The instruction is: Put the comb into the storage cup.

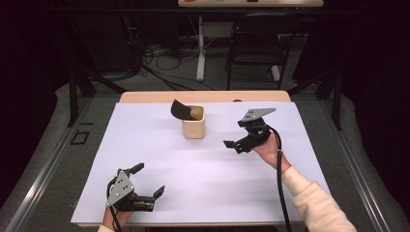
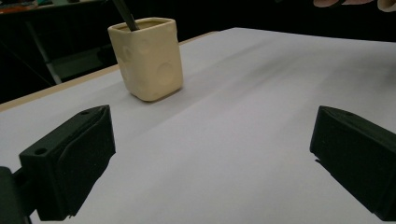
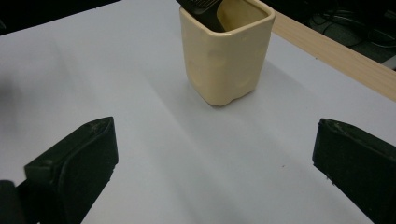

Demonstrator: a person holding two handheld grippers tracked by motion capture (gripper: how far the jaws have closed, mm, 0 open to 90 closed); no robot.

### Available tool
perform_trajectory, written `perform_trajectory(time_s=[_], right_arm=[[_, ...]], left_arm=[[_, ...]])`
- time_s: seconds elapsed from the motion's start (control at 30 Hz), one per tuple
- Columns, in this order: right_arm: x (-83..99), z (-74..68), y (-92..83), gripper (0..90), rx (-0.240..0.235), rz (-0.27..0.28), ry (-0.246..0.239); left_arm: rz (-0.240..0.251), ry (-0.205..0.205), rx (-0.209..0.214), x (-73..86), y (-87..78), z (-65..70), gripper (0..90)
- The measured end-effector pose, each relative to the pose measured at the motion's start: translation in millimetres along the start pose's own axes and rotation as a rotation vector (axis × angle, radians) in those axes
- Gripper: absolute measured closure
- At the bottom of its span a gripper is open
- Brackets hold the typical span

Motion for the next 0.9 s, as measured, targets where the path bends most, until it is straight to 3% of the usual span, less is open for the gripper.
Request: perform_trajectory(time_s=[0.53, 0.9], right_arm=[[22.0, -16.3, -39.8, 0.0, 0.025, 0.017, -0.012], [45.0, -26.3, -54.8, 0.0, 0.053, -0.016, -0.025]], left_arm=[[-0.002, 0.004, 0.003, -0.2, 0.7, 0.8, 0.2], [-0.003, 0.007, 0.006, -0.2, 0.6, 0.8, 0.2]])
Point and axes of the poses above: each handheld gripper's, and its own axes: y roughly forward along the jaws, x roughly out of its underside, z roughly to its right, the point moved 1 cm from there along y, roughly forward along the jaws, and after that the axes turned 1 degree about -z, right-handed, at the moved point
